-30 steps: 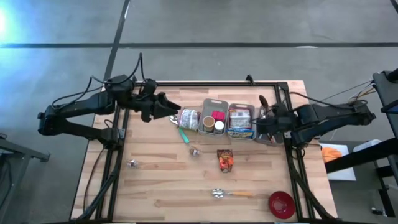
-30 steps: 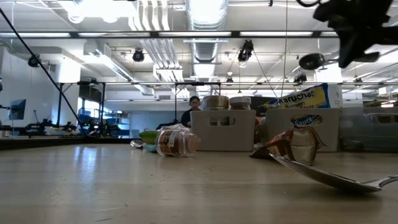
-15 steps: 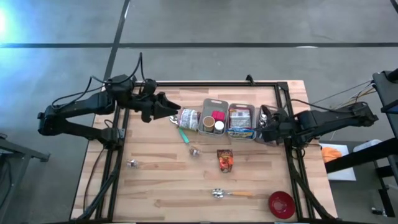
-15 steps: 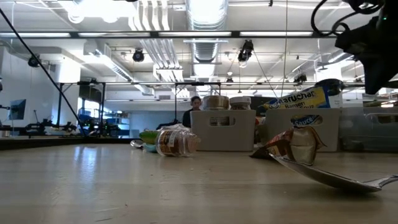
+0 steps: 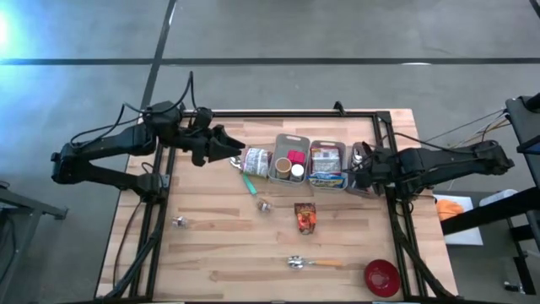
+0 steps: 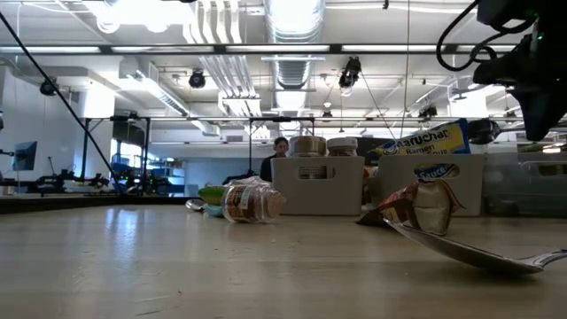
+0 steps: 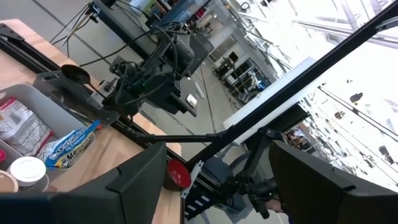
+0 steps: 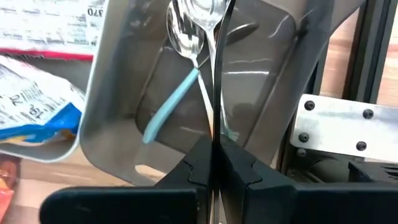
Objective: Pick & Place Food Item
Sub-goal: Put the black spoon into the black bin
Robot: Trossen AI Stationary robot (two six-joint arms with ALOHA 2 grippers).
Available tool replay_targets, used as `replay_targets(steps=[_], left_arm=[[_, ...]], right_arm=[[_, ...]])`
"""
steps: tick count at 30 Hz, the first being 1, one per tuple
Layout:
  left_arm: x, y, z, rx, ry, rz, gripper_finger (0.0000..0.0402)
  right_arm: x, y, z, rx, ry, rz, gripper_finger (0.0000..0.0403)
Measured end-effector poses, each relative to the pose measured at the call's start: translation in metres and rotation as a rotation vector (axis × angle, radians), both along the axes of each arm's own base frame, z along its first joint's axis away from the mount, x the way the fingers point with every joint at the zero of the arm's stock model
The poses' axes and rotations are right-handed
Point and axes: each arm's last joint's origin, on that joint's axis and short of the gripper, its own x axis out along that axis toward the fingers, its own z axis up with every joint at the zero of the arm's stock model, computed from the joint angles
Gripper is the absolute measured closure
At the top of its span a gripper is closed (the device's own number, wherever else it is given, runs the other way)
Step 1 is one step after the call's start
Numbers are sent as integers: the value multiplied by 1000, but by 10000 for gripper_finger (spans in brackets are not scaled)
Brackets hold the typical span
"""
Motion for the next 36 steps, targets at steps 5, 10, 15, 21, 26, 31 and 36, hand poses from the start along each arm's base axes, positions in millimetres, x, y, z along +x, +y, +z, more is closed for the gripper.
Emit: replay_targets(steps=[5, 10, 15, 21, 26, 31, 36], left_arm=[[0, 0, 0, -1, 2, 0, 116], [0, 0, 0, -1, 2, 0, 116], [0, 0, 0, -8, 3, 0, 116], [0, 0, 0, -9, 4, 1, 116], [0, 0, -1, -12, 8, 1, 116], [0, 0, -1, -12, 8, 1, 116], [0, 0, -1, -12, 8, 1, 116]], right_arm=[[10, 0, -7, 35, 79, 27, 392], [21, -4, -16, 49, 184, 49, 392], [27, -13, -23, 58, 260, 78, 392], [34, -23, -29, 95, 288, 102, 392], [40, -29, -29, 112, 295, 113, 392], [44, -34, -33, 154, 326, 130, 392], [49, -37, -41, 204, 383, 174, 392]])
